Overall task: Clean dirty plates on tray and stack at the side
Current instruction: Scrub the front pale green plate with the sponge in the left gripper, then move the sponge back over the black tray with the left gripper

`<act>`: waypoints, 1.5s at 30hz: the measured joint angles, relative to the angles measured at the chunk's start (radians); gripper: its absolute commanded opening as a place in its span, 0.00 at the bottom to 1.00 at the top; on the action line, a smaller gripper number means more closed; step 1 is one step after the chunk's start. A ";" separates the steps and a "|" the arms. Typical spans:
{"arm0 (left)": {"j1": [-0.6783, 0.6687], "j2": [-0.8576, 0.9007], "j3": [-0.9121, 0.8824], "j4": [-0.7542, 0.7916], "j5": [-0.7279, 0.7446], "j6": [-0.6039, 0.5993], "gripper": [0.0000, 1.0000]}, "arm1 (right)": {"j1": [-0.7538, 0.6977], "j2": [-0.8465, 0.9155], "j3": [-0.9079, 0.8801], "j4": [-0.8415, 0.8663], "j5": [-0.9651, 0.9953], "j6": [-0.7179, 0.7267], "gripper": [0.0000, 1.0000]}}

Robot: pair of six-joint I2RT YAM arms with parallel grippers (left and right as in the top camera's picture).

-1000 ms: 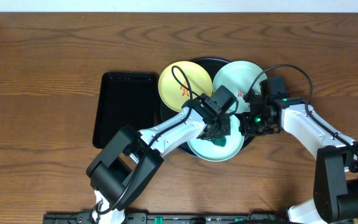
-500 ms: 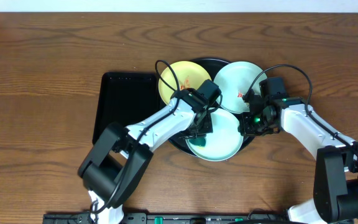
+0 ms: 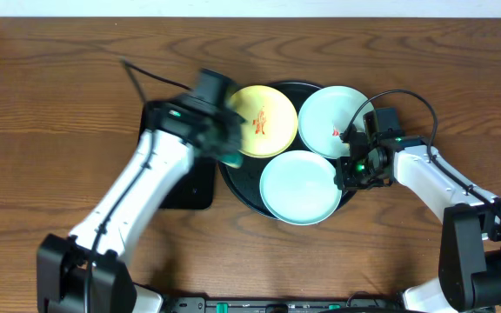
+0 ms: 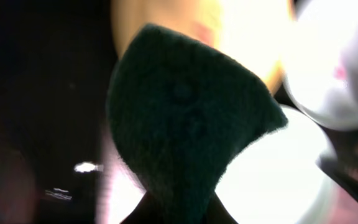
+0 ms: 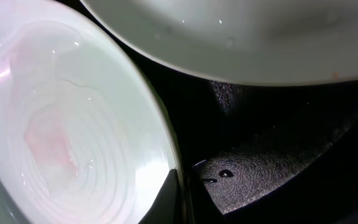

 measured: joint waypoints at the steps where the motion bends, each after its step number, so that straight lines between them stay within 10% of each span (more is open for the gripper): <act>1: 0.040 0.010 0.000 0.002 -0.002 0.021 0.07 | 0.000 0.000 0.000 0.000 0.000 0.000 0.01; 14: 0.260 0.325 -0.004 0.044 -0.008 0.146 0.09 | 0.000 0.000 0.000 0.000 0.000 0.000 0.01; 19: 0.260 0.366 -0.011 0.044 -0.008 0.164 0.64 | 0.000 0.000 0.000 0.000 0.000 0.000 0.01; 26: 0.260 0.366 -0.011 0.055 -0.028 0.169 0.67 | 0.000 0.000 0.000 0.000 0.000 0.000 0.01; 31: 0.260 0.366 -0.011 0.088 -0.040 0.169 0.62 | 0.000 0.000 0.000 0.000 0.000 0.000 0.01; 34: 0.260 0.366 -0.012 0.106 -0.043 0.168 0.08 | 0.000 0.000 0.000 0.000 0.000 0.000 0.01; 39: 0.260 0.366 -0.012 0.103 -0.051 0.171 0.07 | 0.000 0.000 0.000 -0.004 0.000 0.000 0.01; 42: 0.260 0.366 -0.012 0.099 -0.052 0.176 0.58 | 0.000 0.000 0.000 -0.006 0.000 0.000 0.01; 45: 0.260 0.366 -0.012 0.084 -0.054 0.171 0.70 | 0.000 0.000 0.000 -0.007 -0.005 0.000 0.01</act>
